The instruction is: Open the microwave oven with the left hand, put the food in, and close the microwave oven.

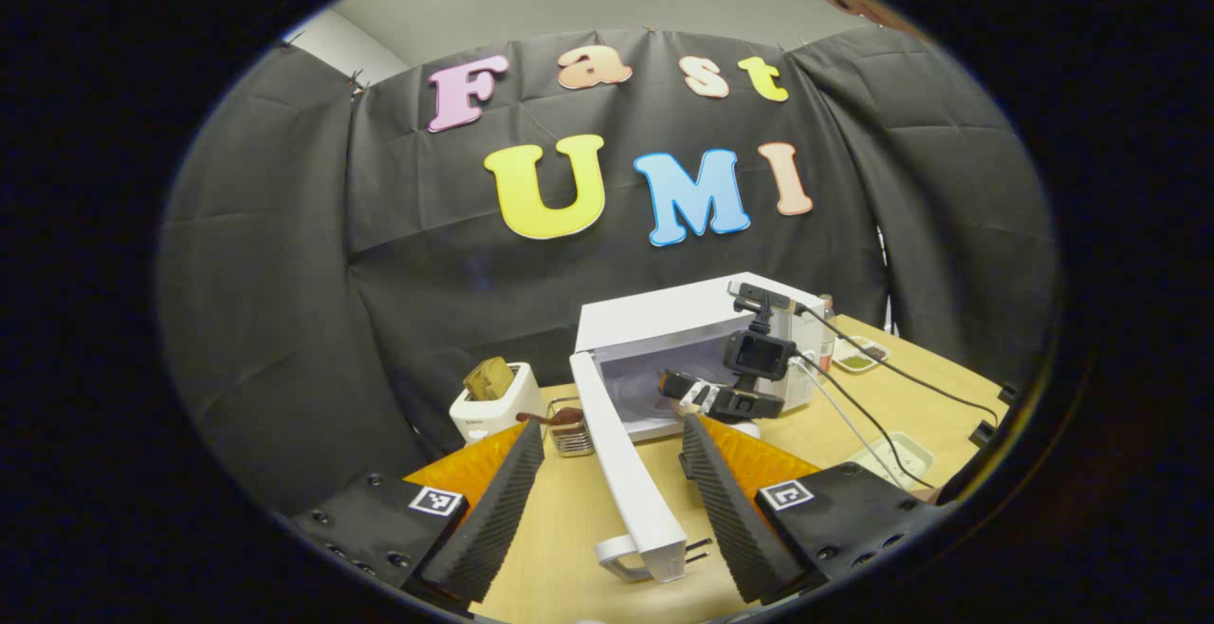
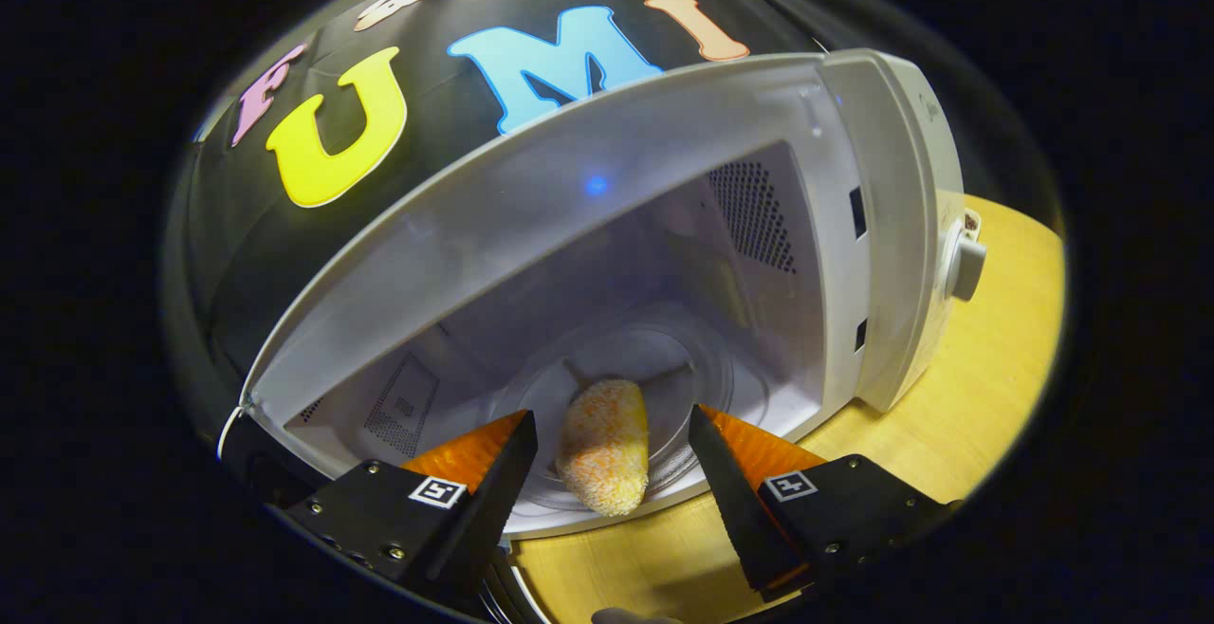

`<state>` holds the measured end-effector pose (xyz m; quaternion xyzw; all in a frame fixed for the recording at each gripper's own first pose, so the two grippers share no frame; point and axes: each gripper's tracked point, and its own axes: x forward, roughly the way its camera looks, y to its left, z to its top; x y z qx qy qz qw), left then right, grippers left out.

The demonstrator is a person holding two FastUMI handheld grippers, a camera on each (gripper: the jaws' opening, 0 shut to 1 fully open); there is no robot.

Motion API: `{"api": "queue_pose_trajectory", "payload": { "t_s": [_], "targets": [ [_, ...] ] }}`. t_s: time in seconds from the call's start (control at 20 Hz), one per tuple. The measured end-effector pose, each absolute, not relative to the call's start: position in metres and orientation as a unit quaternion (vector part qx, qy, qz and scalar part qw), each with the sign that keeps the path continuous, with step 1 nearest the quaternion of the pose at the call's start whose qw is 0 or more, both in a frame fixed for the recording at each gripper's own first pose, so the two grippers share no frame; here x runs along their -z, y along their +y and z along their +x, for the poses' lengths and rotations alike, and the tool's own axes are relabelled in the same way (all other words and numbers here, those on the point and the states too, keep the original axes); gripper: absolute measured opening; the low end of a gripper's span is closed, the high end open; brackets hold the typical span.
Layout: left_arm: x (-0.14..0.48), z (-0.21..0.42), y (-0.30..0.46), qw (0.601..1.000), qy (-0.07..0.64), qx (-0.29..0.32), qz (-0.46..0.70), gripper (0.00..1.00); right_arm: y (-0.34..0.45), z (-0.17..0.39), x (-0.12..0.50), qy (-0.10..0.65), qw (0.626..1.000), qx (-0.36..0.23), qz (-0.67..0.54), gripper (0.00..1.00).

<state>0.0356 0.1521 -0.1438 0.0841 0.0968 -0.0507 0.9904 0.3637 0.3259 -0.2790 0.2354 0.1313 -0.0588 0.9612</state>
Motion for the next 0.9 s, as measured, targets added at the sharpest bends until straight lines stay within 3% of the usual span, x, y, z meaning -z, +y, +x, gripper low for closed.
{"api": "queue_pose_trajectory", "payload": {
  "t_s": [0.35,0.55,0.9],
  "targets": [
    [0.123,0.028,0.141,0.992,0.075,0.061,0.087,1.0,0.265,0.288,0.222,0.081,0.991,0.037,0.104,0.98],
    [0.124,0.02,0.14,0.993,0.075,0.057,0.068,0.94,0.217,0.24,0.165,0.038,0.997,0.033,0.064,0.98],
    [0.108,0.015,0.153,0.995,0.046,0.039,0.078,1.0,0.146,0.153,0.075,-0.021,0.999,0.025,0.01,0.98]
  ]
}}
